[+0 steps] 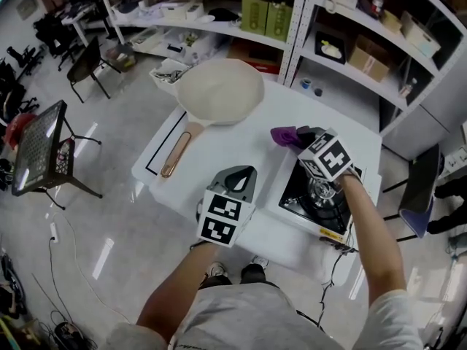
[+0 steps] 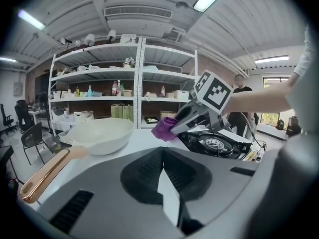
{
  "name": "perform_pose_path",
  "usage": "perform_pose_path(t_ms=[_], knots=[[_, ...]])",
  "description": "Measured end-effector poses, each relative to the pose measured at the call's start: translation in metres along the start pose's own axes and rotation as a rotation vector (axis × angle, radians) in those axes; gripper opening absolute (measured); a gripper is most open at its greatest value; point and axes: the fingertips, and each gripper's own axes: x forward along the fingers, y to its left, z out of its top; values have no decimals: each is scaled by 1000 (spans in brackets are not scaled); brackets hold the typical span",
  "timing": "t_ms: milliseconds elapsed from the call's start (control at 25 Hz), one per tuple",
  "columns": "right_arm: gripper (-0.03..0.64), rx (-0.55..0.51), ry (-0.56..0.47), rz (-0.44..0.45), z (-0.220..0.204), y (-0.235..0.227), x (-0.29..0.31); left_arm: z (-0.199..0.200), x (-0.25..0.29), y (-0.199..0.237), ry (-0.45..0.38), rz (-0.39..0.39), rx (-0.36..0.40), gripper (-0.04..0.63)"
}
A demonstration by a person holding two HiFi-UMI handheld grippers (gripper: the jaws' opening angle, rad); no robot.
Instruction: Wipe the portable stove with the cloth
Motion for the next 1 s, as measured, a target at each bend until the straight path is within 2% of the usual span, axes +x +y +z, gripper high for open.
perform_pose_path(t_ms=[280,1000], knots=[[61,36,7,27,-6,31,-4,-5,-12,-6,-9,-33,7,5],[61,75,44,26,-9,113,-18,-18,-60,-8,-27,-99,24,5]])
